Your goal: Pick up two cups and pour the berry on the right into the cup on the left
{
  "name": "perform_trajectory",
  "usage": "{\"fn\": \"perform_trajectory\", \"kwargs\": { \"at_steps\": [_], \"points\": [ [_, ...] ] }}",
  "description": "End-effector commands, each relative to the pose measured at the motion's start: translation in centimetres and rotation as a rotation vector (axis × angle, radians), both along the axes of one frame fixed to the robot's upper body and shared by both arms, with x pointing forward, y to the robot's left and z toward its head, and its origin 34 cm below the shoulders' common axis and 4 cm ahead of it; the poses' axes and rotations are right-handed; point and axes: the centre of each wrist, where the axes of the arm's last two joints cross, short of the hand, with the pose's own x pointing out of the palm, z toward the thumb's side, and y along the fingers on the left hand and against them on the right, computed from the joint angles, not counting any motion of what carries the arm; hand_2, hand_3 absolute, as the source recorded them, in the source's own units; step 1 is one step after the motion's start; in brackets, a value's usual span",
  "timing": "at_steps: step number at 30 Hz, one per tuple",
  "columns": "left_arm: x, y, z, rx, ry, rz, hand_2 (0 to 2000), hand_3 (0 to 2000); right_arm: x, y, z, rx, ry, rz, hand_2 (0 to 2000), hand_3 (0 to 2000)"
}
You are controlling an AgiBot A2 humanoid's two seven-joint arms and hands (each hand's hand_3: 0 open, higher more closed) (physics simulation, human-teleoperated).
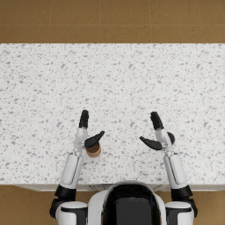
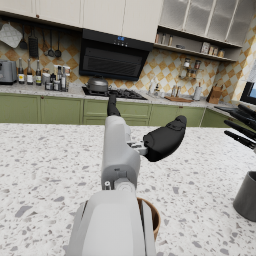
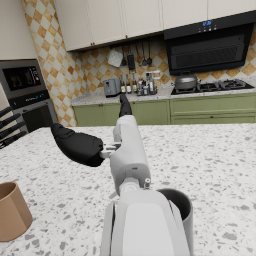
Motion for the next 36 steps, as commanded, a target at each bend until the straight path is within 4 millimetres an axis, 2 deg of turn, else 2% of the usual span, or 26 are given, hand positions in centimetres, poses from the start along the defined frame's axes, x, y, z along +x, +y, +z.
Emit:
{"fn": "perform_trajectory", "kwargs": {
  "at_steps": [1,17,18,19,21,25,36],
  "points": [
    [0.0,0.0,0.0,0.0,0.0,0.0,0,0,0.0,0.0,0.0,0.0,0.0,0.0,0,0],
    [0.0,0.0,0.0,0.0,0.0,0.0,0,0,0.0,0.0,0.0,0.0,0.0,0.0,0,0],
    [0.1,-0.6,-0.6,0.007,0.024,-0.021,0,0,0.1,0.6,-0.6,-0.007,0.024,0.021,0,0],
    [0.0,-0.4,-0.2,0.0,-0.026,-0.035,0,0,0.2,0.5,0.1,0.025,-0.022,-0.017,0,0],
    [-0.8,0.1,0.3,-0.002,-0.09,-0.05,0,0,0.0,-0.1,0.9,0.063,-0.078,-0.078,0,0],
    [-1.9,1.0,-0.8,0.04,-0.087,-0.041,0,0,-0.9,-1.6,0.2,0.073,-0.075,-0.159,0,0],
    [-5.6,1.4,-2.4,0.36,-0.108,-0.008,0,0,-3.7,-4.8,-0.3,-0.215,-0.158,-0.388,0,0]
  ]
}}
